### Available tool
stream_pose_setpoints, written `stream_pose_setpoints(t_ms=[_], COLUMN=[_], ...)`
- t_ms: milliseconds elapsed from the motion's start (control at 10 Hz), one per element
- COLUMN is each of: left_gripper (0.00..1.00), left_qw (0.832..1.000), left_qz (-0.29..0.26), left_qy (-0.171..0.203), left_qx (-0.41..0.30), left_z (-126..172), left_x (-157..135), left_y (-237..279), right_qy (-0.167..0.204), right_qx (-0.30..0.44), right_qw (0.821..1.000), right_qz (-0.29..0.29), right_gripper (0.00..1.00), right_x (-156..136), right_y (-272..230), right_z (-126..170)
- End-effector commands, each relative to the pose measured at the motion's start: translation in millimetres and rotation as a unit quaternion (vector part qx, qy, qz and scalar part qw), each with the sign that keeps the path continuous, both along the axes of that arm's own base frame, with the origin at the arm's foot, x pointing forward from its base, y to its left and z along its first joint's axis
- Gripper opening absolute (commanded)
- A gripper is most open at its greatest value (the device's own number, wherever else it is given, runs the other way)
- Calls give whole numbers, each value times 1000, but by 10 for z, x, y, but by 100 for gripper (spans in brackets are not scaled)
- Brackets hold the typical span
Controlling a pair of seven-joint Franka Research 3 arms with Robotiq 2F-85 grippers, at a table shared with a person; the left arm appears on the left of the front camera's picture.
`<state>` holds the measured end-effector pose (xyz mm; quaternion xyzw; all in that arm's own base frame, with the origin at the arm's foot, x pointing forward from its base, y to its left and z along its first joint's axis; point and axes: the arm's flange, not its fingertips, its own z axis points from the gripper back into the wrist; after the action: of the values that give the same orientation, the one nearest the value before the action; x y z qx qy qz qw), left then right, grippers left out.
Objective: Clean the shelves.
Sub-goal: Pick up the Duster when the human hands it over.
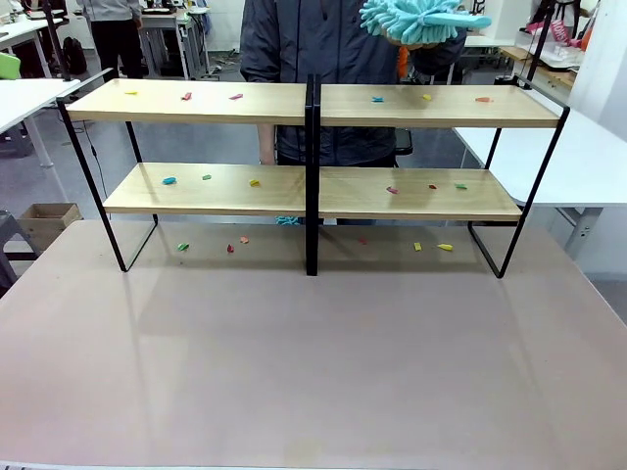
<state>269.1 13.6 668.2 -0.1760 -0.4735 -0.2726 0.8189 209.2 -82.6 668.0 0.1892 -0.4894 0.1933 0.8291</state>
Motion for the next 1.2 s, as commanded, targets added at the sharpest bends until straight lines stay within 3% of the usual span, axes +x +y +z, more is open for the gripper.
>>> stream_pose_setpoints(t_ms=[0, 300, 1100], left_gripper=[100, 100, 100], left_qw=[1000, 1000, 1000], left_qz=[-1, -1, -1], left_qy=[2, 2, 2], left_qx=[3, 3, 3], left_z=[7, 7, 7], left_x=[-11, -11, -11], left_y=[-11, -11, -11], right_qy=[2, -13, -2], right_qx=[18, 14, 11], right_qw=[1000, 1000, 1000], right_qz=[-13, -24, -12], right_gripper=[100, 100, 100], right_x=[71, 126, 51], right_y=[-41, -69, -64], right_z=[-72, -106, -43])
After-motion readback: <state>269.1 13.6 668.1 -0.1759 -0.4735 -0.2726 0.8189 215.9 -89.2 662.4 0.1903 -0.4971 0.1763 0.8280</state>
